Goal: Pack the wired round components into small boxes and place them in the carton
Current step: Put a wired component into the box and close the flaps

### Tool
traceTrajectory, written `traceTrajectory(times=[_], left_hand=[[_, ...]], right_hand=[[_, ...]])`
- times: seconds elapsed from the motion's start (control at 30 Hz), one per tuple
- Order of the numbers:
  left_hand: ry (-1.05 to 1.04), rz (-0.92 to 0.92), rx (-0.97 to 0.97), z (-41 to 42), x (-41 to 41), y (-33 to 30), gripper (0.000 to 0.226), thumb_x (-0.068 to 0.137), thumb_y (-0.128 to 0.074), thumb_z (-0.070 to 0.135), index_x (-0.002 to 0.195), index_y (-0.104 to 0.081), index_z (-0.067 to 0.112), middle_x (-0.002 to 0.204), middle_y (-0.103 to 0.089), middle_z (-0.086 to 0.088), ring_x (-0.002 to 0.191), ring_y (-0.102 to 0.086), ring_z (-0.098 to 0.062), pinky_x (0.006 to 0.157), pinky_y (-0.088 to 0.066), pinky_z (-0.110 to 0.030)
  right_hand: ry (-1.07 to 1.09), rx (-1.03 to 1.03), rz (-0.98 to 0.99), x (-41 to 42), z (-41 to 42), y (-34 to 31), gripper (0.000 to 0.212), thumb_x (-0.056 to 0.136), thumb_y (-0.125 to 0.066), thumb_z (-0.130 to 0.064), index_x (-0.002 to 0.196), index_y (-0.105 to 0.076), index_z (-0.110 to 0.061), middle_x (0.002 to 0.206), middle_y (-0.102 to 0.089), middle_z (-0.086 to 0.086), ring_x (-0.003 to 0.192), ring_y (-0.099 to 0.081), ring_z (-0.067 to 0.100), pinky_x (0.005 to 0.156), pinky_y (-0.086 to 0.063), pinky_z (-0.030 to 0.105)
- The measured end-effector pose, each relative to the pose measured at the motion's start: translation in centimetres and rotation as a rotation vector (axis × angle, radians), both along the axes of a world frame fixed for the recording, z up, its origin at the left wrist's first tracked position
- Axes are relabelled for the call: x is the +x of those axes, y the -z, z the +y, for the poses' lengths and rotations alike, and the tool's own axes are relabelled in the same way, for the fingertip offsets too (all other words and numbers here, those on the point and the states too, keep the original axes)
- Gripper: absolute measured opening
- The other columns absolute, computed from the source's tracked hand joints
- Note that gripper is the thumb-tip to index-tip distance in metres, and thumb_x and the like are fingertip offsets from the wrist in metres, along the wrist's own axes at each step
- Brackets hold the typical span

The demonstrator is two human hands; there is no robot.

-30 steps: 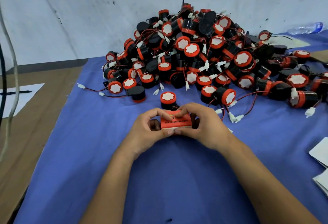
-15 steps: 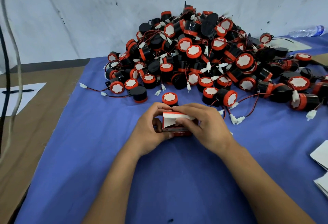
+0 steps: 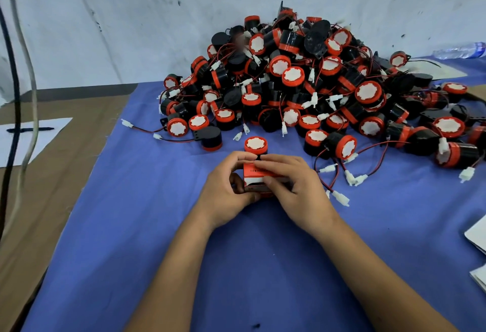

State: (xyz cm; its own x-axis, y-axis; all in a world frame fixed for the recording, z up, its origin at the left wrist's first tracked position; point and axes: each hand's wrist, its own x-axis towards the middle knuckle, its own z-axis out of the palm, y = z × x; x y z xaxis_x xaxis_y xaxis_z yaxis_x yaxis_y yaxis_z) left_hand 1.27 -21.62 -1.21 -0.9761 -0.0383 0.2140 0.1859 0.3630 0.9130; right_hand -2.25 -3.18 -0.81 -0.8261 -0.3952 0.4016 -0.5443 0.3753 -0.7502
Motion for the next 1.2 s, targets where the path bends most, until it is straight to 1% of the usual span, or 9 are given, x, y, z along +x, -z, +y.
traceTrajectory(times=[0.1,0.2,0.3,0.37,0.57,0.67,0.83,0.97,1.2], left_hand=[[0.005,-0.004,-0.006,-0.1,-0.1,0.1,0.072,0.075,-0.087,-0.002,0.134,-0.059,0.026,0.131,-0.065,0.010,0.122,-0.065,-0.017,0.097,-0.059,-0.047],[0.001,0.012,-0.006,0.1,0.0,-0.1,0.071,0.075,-0.090,0.002,0.134,-0.059,0.024,0.132,-0.065,0.009,0.126,-0.063,-0.015,0.099,-0.058,-0.045],[-0.027,0.061,-0.035,0.2,0.1,-0.1,0.061,0.075,-0.090,0.003,0.125,-0.064,0.025,0.127,-0.068,0.010,0.102,-0.069,-0.016,0.088,-0.061,-0.046],[-0.076,0.094,-0.016,0.2,0.2,0.0,0.050,0.073,-0.087,-0.005,0.112,-0.072,0.023,0.131,-0.067,0.010,0.082,-0.065,-0.032,0.080,-0.060,-0.052],[-0.194,0.221,-0.083,0.5,0.4,0.2,0.031,0.079,-0.085,-0.002,0.104,-0.082,0.016,0.123,-0.073,0.007,0.105,-0.069,-0.008,0.086,-0.062,-0.041],[-0.193,0.294,-0.292,1.0,0.6,0.1,0.029,0.084,-0.083,0.002,0.108,-0.082,0.018,0.126,-0.073,0.008,0.111,-0.065,-0.014,0.087,-0.059,-0.036],[-0.257,0.433,-0.589,1.9,1.2,0.3,0.032,0.086,-0.077,-0.003,0.115,-0.080,0.011,0.124,-0.075,0.000,0.106,-0.064,-0.024,0.094,-0.045,-0.019],[-0.302,0.426,-0.623,2.6,1.7,0.5,0.035,0.088,-0.074,-0.004,0.119,-0.078,0.010,0.124,-0.075,-0.004,0.107,-0.070,-0.026,0.095,-0.047,-0.022],[-0.381,0.286,-0.375,4.1,2.2,0.0,0.033,0.090,-0.071,-0.007,0.119,-0.077,0.007,0.122,-0.075,-0.008,0.114,-0.072,-0.024,0.099,-0.055,-0.032]], right_hand=[[-0.008,-0.262,-0.215,-0.2,-0.1,0.0,0.021,0.089,-0.078,-0.008,0.101,-0.081,-0.025,0.122,-0.072,-0.016,0.117,-0.065,0.003,0.100,-0.056,0.037],[-0.050,-0.271,-0.236,-0.5,0.3,0.1,0.017,0.088,-0.080,-0.008,0.094,-0.082,-0.024,0.124,-0.071,-0.015,0.120,-0.064,0.004,0.102,-0.055,0.039],[-0.124,-0.140,-0.189,-0.9,1.4,0.2,0.026,0.094,-0.072,-0.007,0.108,-0.081,-0.026,0.136,-0.065,-0.016,0.137,-0.049,0.001,0.115,-0.043,0.036],[-0.154,-0.055,-0.156,-1.1,2.0,0.3,0.031,0.099,-0.065,-0.007,0.118,-0.078,-0.027,0.144,-0.060,-0.016,0.145,-0.038,-0.002,0.121,-0.035,0.031],[0.008,-0.033,0.076,-0.2,1.1,0.6,0.031,0.091,-0.078,-0.016,0.120,-0.076,-0.025,0.144,-0.061,-0.003,0.140,-0.043,-0.004,0.112,-0.046,0.032],[0.024,-0.012,0.189,-0.2,0.5,0.6,0.032,0.091,-0.077,-0.011,0.121,-0.075,-0.019,0.141,-0.063,0.003,0.140,-0.040,-0.001,0.117,-0.042,0.037],[0.041,0.170,0.138,0.3,0.1,1.3,0.038,0.100,-0.063,-0.004,0.137,-0.065,-0.010,0.155,-0.049,0.010,0.154,-0.026,0.034,0.123,-0.031,0.044],[0.046,0.386,0.190,1.1,0.2,2.2,0.071,0.095,-0.047,0.014,0.157,-0.039,-0.017,0.169,-0.021,-0.003,0.159,-0.002,0.022,0.115,-0.040,0.044],[0.099,0.433,0.179,0.5,-0.2,-0.9,0.046,0.098,-0.065,-0.021,0.142,-0.056,-0.031,0.149,-0.050,0.008,0.137,-0.033,0.029,0.107,-0.046,0.043]])
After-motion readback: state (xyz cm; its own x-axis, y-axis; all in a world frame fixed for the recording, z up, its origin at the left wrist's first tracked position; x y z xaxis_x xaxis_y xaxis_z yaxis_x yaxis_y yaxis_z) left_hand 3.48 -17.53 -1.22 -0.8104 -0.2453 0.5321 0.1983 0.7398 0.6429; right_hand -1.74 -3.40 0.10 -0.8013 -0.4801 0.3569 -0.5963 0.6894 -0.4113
